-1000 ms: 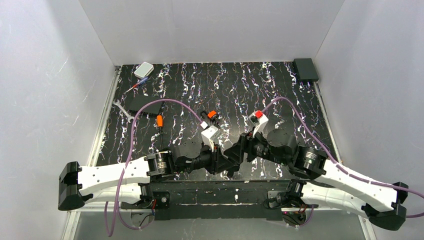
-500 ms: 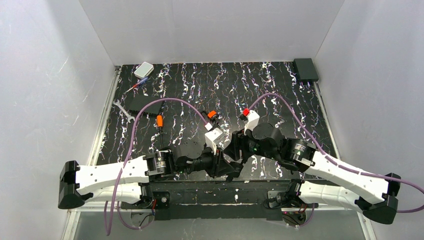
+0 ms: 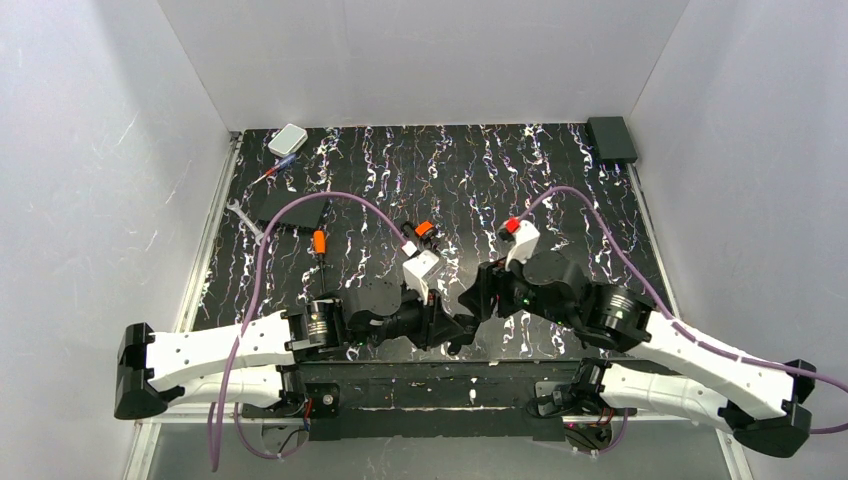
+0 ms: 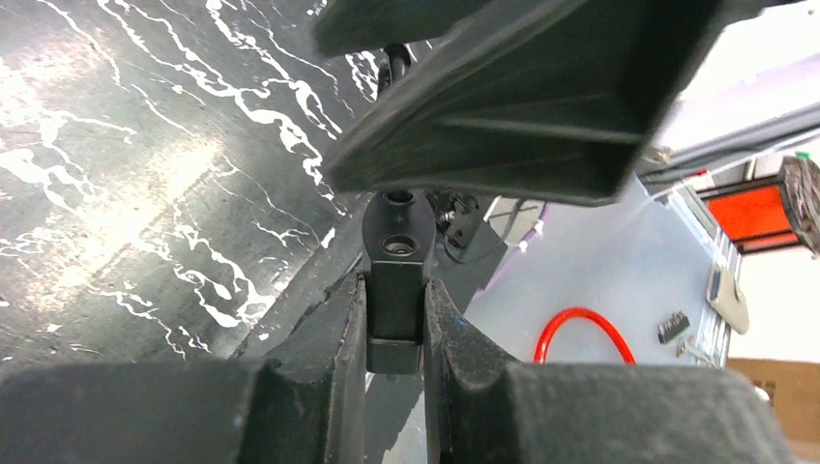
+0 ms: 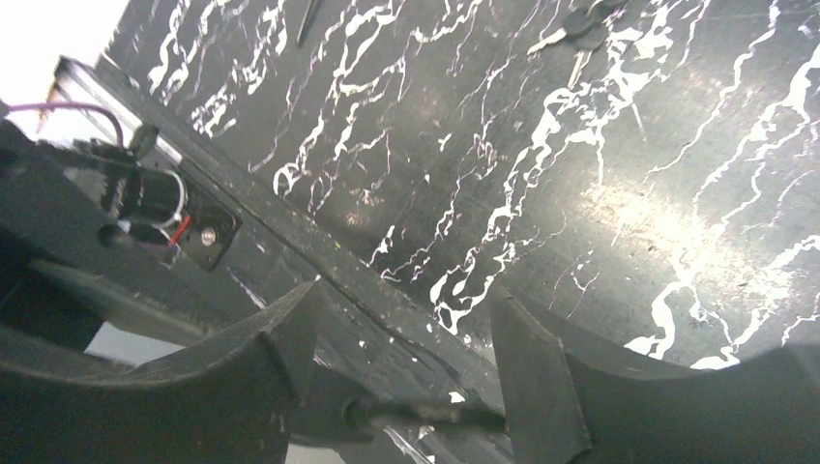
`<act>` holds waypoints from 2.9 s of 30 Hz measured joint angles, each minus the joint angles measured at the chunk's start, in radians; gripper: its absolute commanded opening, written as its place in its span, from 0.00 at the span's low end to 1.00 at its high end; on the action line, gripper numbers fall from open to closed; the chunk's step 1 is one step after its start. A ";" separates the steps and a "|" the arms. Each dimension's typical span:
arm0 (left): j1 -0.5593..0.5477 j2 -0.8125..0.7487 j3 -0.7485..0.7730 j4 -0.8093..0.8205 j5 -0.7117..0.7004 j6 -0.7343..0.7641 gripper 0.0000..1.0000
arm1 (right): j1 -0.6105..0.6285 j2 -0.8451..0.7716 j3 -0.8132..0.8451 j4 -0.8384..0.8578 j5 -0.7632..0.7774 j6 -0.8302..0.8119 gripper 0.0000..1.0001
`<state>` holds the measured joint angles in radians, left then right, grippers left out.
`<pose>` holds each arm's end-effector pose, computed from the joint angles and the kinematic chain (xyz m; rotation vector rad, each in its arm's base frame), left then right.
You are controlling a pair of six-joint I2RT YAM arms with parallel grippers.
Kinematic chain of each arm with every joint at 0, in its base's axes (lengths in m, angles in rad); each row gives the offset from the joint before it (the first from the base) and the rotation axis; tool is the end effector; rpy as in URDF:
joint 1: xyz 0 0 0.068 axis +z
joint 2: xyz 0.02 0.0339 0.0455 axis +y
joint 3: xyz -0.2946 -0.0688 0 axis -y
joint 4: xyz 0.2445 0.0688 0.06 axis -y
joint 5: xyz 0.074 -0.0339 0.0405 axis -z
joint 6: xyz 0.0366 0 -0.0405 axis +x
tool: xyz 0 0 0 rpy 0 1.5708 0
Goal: Unlock with the key
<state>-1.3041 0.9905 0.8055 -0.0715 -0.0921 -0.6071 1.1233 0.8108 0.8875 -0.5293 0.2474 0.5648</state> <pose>0.0604 -0.2081 0.3459 0.6216 1.9210 -1.2177 0.0750 0.1356 0.3577 -0.4220 2.0646 0.8089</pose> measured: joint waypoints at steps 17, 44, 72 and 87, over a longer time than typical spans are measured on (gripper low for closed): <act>0.158 0.329 -0.023 0.106 -0.067 -0.162 0.00 | 0.000 -0.478 -0.068 -0.113 0.468 0.182 0.75; 0.498 0.954 0.328 0.338 0.301 -0.303 0.91 | 0.000 -0.543 -0.166 -0.172 0.475 0.241 0.79; 0.509 -0.065 0.137 -0.267 -0.405 0.352 0.98 | 0.000 -0.429 -0.130 -0.088 0.484 0.174 0.79; 0.517 -0.235 0.012 -0.101 -0.673 0.673 0.95 | 0.000 -0.320 -0.135 -0.032 0.441 0.147 0.89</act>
<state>-0.7872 0.7551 0.8173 -0.1730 -0.7650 0.0662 1.1233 0.4904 0.7521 -0.5617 0.6888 0.7116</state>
